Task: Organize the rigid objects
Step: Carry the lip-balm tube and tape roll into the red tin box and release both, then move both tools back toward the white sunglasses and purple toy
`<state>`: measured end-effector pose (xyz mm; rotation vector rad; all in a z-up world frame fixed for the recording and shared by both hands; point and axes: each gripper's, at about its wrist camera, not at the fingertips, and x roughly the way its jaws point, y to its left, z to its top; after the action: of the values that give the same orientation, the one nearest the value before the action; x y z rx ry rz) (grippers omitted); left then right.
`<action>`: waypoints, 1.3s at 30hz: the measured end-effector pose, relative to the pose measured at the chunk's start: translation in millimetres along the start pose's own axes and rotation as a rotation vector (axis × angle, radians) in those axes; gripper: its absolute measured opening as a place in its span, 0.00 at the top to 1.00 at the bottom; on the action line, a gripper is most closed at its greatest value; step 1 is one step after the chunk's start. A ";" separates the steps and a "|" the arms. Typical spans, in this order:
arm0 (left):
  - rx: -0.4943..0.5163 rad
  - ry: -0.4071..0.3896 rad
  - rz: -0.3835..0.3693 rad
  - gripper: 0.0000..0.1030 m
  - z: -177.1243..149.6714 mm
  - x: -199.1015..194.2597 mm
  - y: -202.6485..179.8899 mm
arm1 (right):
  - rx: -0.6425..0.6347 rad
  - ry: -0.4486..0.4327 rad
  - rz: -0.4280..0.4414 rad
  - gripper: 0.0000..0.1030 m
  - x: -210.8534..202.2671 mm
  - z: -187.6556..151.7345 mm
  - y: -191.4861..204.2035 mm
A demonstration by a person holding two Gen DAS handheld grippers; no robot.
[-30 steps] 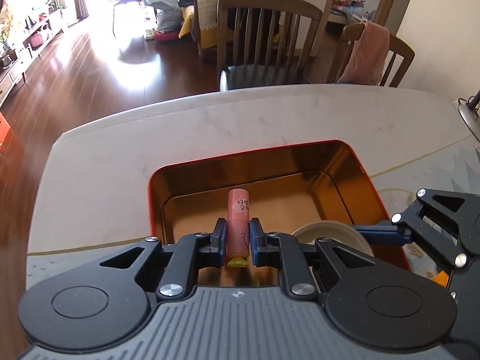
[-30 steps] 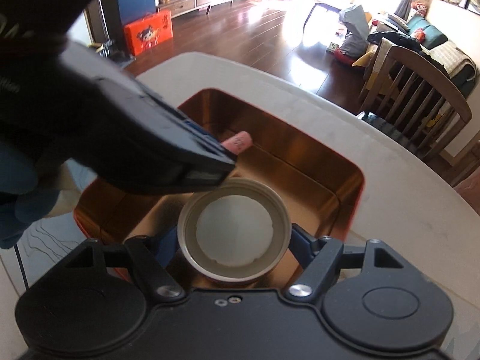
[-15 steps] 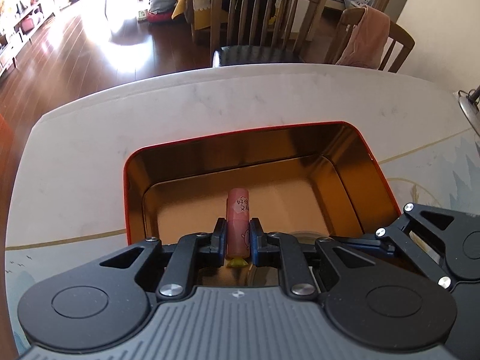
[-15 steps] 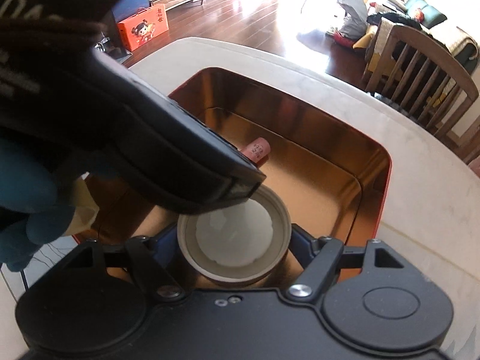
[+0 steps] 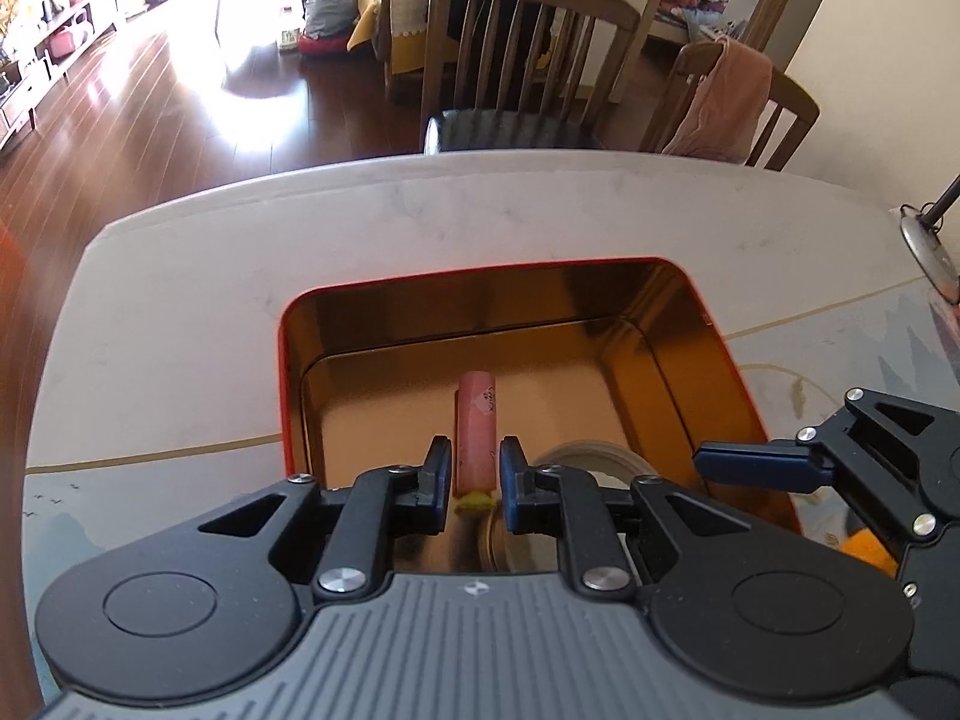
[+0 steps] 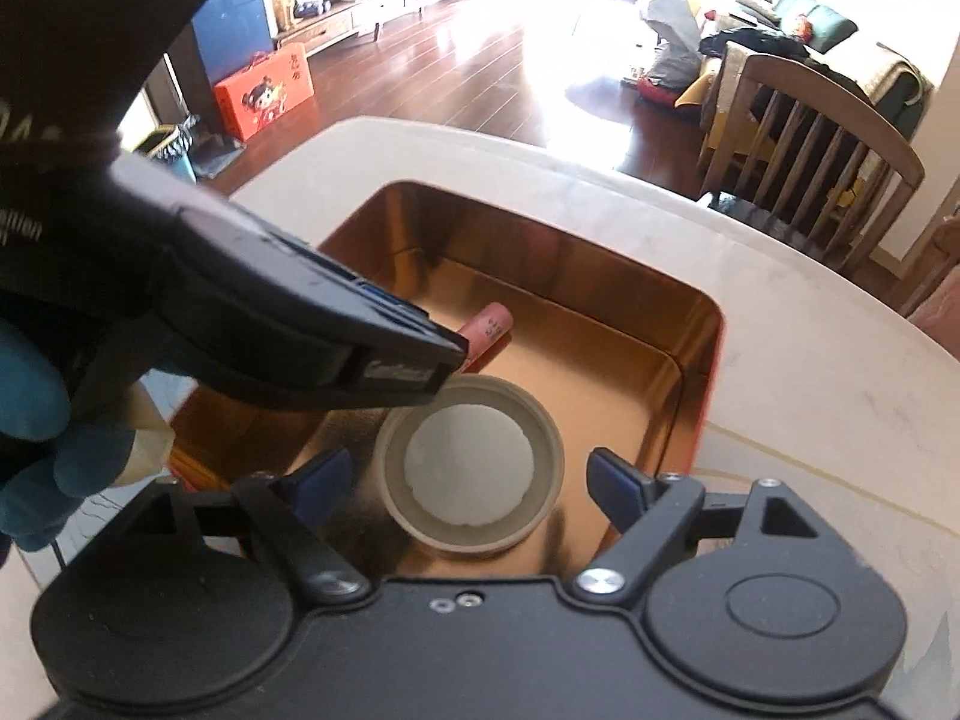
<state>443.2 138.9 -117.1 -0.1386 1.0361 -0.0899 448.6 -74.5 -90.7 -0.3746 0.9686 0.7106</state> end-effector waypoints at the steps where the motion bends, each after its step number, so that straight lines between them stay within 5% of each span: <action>1: 0.004 -0.007 -0.004 0.79 -1.2 -4.3 -0.9 | 0.002 -0.005 -0.001 0.15 -5.0 -0.8 0.6; 12: 0.022 -0.096 0.012 0.68 -13.1 -62.0 -20.0 | 0.028 -0.067 -0.016 0.11 -54.7 -13.4 -4.0; 15: 0.023 -0.131 0.028 0.45 -20.8 -80.7 -28.9 | 0.036 -0.083 -0.005 0.10 -69.4 -18.1 -10.0; 39: 0.022 -0.222 0.021 0.21 -115.4 -186.2 -125.8 | 0.116 -0.205 -0.001 0.00 -196.6 -146.7 -58.2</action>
<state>248.2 32.4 3.0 -0.1144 0.8151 -0.0651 326.3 -276.4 -2.3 -0.1958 0.8113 0.6746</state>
